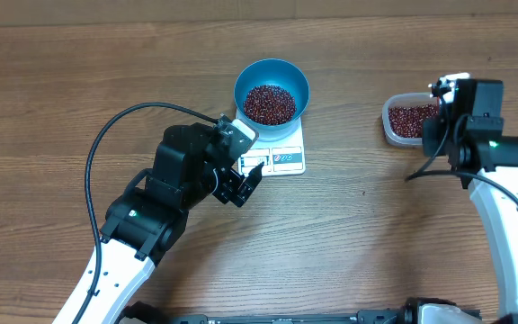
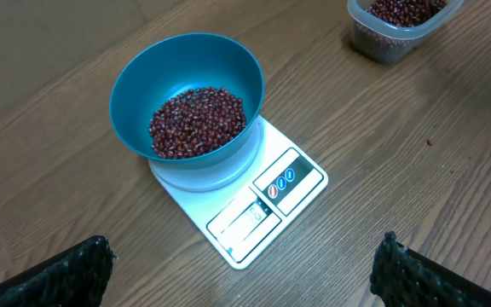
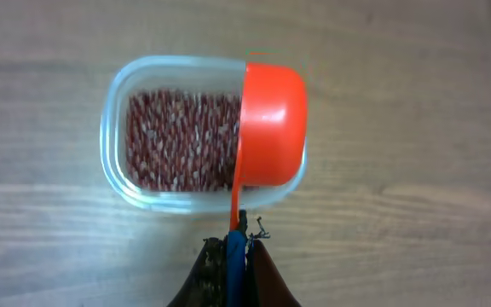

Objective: Scoop item into bowl and weigh 150g on scale
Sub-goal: 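Move the empty scoop back over the bean tub, right gripper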

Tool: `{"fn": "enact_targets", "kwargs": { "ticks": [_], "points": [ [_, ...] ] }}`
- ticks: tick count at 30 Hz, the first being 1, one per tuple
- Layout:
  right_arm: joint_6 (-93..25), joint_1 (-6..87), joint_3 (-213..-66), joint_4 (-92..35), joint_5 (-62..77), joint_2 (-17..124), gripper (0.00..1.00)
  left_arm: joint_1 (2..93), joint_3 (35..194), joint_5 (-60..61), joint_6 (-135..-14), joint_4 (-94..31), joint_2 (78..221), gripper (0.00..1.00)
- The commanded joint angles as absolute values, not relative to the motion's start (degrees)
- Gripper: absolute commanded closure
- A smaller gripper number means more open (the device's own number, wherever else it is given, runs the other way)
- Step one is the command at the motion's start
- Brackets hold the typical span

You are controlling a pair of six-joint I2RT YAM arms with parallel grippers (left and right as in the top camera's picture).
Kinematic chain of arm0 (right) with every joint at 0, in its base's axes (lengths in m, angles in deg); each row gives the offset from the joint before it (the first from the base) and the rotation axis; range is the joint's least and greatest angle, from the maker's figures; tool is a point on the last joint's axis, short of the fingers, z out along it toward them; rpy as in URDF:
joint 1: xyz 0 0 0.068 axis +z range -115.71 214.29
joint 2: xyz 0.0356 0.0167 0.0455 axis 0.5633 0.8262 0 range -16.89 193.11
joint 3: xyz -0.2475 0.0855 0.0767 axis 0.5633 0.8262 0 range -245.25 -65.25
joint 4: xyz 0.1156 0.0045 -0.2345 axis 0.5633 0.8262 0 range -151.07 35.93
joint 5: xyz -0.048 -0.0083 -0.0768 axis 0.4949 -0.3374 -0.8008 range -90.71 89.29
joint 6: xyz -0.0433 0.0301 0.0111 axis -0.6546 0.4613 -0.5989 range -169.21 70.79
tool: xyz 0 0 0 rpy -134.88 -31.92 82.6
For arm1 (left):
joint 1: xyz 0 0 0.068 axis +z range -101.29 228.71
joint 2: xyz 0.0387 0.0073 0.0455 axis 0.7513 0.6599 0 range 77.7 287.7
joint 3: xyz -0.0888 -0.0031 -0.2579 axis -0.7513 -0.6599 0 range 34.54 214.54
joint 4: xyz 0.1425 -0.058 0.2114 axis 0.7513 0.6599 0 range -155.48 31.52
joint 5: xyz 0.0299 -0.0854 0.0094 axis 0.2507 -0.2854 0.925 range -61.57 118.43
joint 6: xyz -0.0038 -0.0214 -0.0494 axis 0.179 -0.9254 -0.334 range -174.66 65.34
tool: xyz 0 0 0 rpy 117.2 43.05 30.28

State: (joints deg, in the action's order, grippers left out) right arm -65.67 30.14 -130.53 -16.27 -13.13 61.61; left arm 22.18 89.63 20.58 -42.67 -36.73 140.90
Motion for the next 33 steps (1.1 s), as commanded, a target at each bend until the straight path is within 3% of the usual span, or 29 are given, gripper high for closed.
{"fn": "enact_targets", "kwargs": {
  "ticks": [1, 13, 33],
  "points": [
    [-65.85, 29.93, -131.84, -15.90, -14.16, 64.13, 0.96, 22.45, 89.54, 20.99, -43.52, -36.77, 140.31, 0.00],
    [-68.17, 29.93, -131.81, -17.04, -17.48, 74.27, 0.96, 22.45, 89.54, 20.99, -43.52, -36.77, 140.31, 0.00],
    [-70.92, 29.99, -131.60, -21.12, -21.61, 74.53, 0.97, 22.45, 89.54, 20.99, -43.52, -36.77, 140.31, 0.00]
  ]
}}
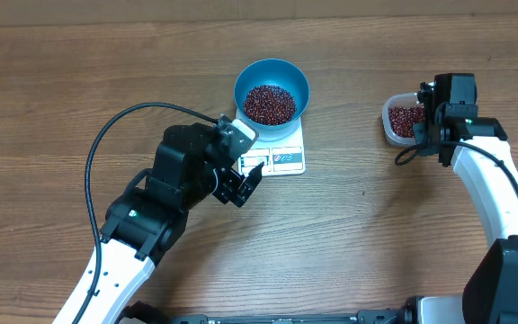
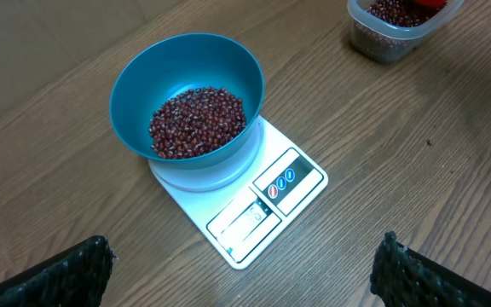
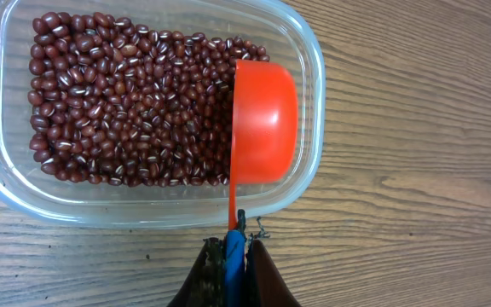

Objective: Scoop item into bowl and weigh 150g on scale
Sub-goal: 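Move the empty scoop back over the bean tub, right gripper, then lower the scoop into the tub and drag it through the beans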

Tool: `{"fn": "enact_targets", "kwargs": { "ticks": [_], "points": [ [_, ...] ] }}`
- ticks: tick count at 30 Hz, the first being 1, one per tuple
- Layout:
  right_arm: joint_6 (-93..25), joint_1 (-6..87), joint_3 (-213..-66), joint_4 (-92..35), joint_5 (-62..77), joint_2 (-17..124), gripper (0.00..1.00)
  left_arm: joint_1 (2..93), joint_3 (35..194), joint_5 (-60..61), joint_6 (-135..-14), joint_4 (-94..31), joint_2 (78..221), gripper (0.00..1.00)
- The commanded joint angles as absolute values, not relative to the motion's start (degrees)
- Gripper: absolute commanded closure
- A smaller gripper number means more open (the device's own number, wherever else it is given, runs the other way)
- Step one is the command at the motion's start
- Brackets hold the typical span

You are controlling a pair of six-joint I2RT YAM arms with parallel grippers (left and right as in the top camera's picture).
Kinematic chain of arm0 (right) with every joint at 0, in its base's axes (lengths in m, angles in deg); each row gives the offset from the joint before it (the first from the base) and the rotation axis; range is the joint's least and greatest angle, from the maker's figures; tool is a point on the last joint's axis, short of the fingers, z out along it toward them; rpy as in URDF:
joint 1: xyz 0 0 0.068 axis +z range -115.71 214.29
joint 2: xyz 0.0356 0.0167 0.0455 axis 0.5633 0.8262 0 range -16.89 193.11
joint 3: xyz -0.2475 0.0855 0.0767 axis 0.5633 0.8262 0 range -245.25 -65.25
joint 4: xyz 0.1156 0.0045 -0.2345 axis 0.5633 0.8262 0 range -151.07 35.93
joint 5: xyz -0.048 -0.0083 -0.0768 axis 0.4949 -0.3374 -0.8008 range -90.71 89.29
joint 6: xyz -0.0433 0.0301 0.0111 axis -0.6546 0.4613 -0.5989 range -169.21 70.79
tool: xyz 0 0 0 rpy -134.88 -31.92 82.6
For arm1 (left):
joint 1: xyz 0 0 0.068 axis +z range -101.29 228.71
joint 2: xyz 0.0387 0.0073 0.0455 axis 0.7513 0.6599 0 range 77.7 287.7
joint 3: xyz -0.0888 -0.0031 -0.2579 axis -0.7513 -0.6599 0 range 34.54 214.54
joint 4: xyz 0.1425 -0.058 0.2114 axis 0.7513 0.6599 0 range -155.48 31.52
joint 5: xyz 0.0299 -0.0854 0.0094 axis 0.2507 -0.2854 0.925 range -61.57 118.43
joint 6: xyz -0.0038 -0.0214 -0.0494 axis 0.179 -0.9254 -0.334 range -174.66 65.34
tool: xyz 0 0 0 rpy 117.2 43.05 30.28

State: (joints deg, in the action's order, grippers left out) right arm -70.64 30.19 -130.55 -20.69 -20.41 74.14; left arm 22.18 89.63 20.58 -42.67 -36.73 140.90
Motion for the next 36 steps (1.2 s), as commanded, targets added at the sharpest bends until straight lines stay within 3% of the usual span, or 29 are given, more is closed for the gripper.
{"fn": "enact_targets", "kwargs": {
  "ticks": [1, 15, 36],
  "points": [
    [-70.92, 29.99, -131.47, -21.12, -21.61, 74.55, 0.96, 22.45, 89.54, 20.99, -43.52, -36.77, 140.31, 0.01],
    [-70.46, 29.97, -127.40, -22.22, -17.24, 76.61, 0.96, 22.45, 89.54, 20.99, -43.52, -36.77, 140.31, 0.00],
    [-70.22, 29.77, -127.33, -21.82, 4.68, 77.26, 0.96, 22.45, 89.54, 20.99, -43.52, -36.77, 140.31, 0.00]
  ]
}}
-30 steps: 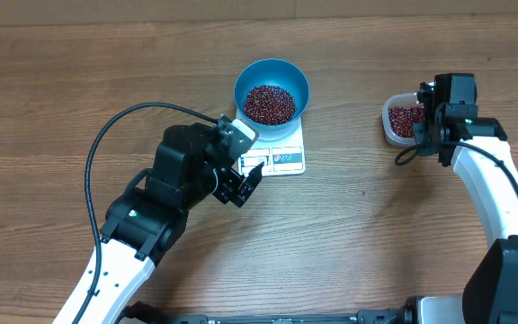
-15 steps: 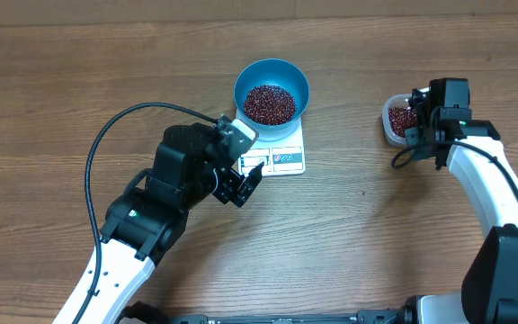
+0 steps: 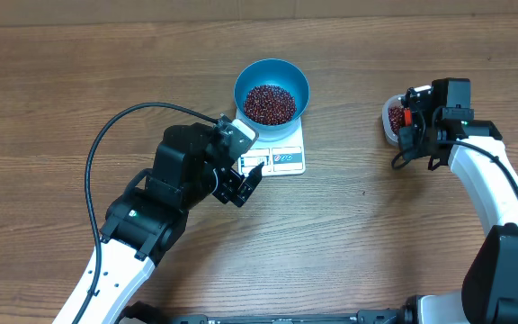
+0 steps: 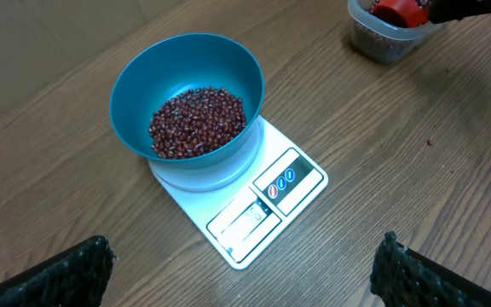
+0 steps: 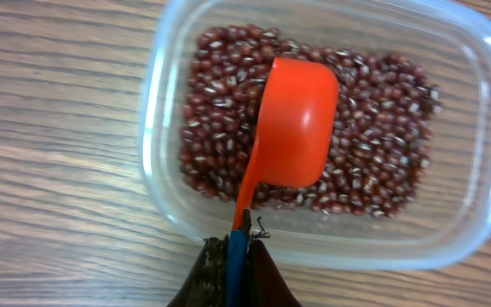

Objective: Scoop item into bowl and weigh 150g on scale
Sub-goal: 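Lower the scoop into the tub and drag it through the beans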

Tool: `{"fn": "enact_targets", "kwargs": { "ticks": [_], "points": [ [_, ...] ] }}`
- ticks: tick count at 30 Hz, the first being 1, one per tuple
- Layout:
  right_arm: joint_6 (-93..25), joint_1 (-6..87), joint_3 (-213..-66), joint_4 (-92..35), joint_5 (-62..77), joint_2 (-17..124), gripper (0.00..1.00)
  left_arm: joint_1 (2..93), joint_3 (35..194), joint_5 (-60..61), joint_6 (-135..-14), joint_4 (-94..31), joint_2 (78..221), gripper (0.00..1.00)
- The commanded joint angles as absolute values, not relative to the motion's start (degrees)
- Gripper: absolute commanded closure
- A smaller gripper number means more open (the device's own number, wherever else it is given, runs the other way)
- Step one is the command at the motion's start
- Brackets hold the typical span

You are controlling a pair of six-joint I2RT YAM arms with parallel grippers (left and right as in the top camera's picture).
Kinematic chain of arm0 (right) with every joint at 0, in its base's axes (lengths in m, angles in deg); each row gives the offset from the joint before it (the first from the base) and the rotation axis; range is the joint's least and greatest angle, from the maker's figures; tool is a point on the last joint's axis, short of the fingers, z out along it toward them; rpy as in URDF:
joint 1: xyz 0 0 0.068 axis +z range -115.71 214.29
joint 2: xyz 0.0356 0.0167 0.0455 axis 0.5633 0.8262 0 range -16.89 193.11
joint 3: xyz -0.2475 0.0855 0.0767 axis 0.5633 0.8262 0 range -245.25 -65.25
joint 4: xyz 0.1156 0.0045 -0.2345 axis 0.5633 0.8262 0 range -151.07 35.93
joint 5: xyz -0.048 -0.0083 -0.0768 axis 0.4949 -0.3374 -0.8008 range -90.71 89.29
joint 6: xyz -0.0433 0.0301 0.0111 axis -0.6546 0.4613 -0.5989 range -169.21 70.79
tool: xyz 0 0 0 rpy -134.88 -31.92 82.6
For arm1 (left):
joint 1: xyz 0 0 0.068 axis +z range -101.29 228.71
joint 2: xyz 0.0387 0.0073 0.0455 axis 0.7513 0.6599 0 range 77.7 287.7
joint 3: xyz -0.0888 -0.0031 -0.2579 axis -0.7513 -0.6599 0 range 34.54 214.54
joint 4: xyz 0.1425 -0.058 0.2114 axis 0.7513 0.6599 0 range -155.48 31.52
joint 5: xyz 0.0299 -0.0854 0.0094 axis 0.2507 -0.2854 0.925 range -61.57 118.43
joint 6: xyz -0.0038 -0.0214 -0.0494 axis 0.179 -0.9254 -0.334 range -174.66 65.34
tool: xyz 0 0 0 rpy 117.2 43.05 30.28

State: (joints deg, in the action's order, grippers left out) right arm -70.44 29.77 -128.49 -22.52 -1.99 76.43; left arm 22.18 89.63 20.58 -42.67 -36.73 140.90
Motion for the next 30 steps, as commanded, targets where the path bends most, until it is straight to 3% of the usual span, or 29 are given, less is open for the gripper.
{"fn": "enact_targets", "kwargs": {
  "ticks": [1, 17, 30],
  "points": [
    [-69.76, 29.47, -127.33, -21.89, 6.01, 77.26, 0.96, 22.45, 89.54, 20.99, -43.52, -36.77, 140.31, 0.01],
    [-63.71, 18.06, -127.33, -19.29, 26.21, 77.44, 0.97, 22.45, 89.54, 20.99, -43.52, -36.77, 140.31, 0.00],
    [-55.99, 15.30, -127.33, -18.11, 27.67, 77.44, 0.96, 22.45, 89.54, 20.99, -43.52, -36.77, 140.31, 0.00]
  ]
}}
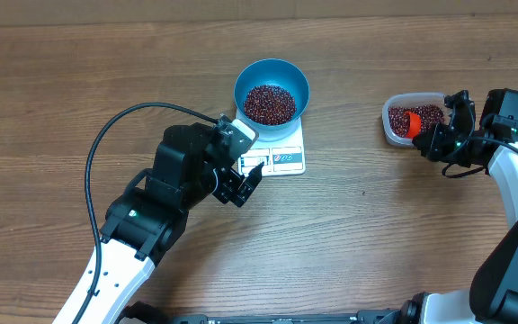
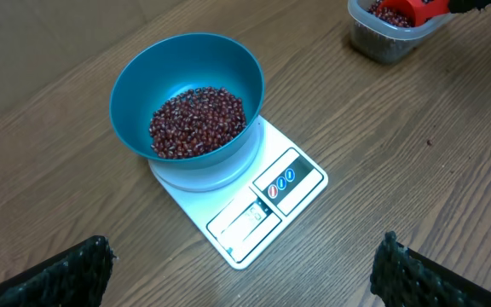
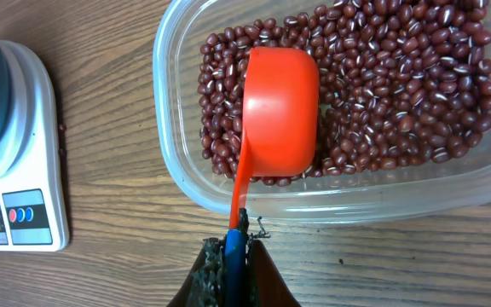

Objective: Scoop item into bowl and weigh 150g on scale
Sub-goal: 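Lower the scoop into the tub and drag it through the beans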

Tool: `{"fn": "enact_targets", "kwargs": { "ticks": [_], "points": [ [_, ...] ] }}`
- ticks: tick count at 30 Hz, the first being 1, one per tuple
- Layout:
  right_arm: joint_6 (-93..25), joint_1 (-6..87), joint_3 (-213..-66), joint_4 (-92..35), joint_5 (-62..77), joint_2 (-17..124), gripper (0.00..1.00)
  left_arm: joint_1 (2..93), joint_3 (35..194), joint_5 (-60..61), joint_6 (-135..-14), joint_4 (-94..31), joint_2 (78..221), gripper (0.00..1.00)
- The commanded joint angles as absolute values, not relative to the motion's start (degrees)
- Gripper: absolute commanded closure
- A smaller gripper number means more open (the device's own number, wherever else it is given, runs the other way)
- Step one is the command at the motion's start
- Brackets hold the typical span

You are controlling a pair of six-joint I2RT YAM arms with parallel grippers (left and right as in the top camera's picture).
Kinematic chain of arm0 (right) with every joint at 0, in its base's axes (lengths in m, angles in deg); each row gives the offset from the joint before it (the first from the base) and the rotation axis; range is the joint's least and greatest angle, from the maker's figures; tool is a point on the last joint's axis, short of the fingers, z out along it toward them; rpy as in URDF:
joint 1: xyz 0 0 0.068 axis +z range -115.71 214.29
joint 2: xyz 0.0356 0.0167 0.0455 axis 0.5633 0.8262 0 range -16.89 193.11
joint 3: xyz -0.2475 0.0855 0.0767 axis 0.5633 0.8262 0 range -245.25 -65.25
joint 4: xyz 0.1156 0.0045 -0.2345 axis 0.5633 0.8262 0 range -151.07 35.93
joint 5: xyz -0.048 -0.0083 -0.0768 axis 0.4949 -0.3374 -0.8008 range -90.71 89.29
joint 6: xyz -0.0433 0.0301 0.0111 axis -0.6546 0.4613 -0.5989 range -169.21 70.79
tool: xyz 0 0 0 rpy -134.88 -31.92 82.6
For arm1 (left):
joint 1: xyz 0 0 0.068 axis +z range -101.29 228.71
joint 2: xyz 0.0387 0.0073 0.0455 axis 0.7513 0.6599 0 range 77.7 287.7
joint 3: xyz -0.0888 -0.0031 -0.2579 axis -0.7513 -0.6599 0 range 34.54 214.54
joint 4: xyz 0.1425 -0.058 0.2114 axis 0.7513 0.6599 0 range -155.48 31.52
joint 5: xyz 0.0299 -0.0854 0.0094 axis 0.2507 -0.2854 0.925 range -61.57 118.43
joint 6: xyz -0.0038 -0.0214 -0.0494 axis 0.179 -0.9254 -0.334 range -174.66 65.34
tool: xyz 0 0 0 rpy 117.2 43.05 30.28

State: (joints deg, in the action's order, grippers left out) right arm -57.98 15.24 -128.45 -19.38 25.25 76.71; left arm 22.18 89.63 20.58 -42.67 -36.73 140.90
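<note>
A blue bowl (image 1: pixel 272 90) partly filled with red beans stands on the white scale (image 1: pixel 281 153). At the right, a clear tub of red beans (image 1: pixel 412 117) holds the orange scoop (image 3: pixel 278 111), turned bottom up on the beans. My right gripper (image 3: pixel 235 243) is shut on the scoop's blue handle, just outside the tub's near wall. My left gripper (image 2: pixel 241 273) hangs open over the table in front of the scale, nothing between its fingers. In the left wrist view the bowl (image 2: pixel 187 94) and scale (image 2: pixel 254 205) lie ahead.
A black cable (image 1: pixel 124 135) loops from the left arm over the wooden table (image 1: pixel 61 90). The scale's display and buttons (image 2: pixel 275 183) face the left arm. The tub (image 2: pixel 390 30) sits at the far right.
My right gripper has swung round to the tub's right side, so the scoop now enters from there and lies at the tub's left end. The left arm has not moved.
The scoop hung bottom up above the tub's edge, held by my right gripper. Then it lay low on the beans inside the tub. It stayed in the beans as the wrist turned, and now rests bottom up at another angle. The bowl kept its beans throughout.
</note>
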Motion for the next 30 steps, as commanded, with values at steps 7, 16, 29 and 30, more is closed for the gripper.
{"fn": "enact_targets", "kwargs": {
  "ticks": [7, 16, 29, 30],
  "points": [
    [-48.10, 15.30, -127.33, -19.88, 27.65, 77.50, 0.96, 22.45, 89.54, 20.99, -43.52, -36.77, 140.31, 0.00],
    [-39.97, 15.30, -127.33, -20.49, 27.65, 77.61, 0.96, 22.45, 89.54, 20.99, -43.52, -36.77, 140.31, 0.00],
    [-34.03, 15.28, -127.33, -21.69, 27.70, 79.77, 0.96, 22.45, 89.54, 20.99, -43.52, -36.77, 140.31, 0.00],
    [-33.94, 15.28, -127.33, -21.85, 27.70, 80.17, 0.96, 22.45, 89.54, 20.99, -43.52, -36.77, 140.31, 0.00]
  ]
}}
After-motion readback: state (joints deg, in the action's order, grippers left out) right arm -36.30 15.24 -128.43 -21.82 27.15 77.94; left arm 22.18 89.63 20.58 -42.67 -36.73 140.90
